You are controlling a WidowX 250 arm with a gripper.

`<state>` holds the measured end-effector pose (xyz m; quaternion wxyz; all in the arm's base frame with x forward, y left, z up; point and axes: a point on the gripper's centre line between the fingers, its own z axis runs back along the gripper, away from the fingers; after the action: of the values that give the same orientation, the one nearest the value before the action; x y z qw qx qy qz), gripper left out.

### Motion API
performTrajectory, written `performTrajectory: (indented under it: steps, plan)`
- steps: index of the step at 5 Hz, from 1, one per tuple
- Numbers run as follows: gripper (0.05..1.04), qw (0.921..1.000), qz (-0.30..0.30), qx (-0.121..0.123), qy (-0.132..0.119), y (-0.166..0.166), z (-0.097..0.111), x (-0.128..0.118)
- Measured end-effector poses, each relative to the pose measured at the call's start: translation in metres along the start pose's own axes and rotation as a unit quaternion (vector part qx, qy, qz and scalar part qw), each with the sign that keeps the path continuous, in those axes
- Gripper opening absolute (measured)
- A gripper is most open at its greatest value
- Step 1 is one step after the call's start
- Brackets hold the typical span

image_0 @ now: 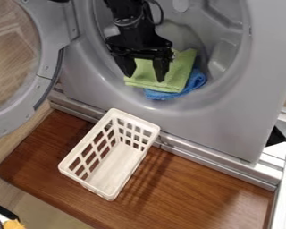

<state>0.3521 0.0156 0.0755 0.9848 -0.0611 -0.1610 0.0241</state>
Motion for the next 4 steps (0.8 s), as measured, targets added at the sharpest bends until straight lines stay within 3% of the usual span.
performTrajectory:
  steps: [2, 4]
  plan:
    - [0.948, 0.9995, -0.004, -0.004, 0.032, 0.004, -0.04, -0.003]
    - [0.384, 0.9996, -0.005, 0.004, 0.028, 0.0, -0.042, -0.003]
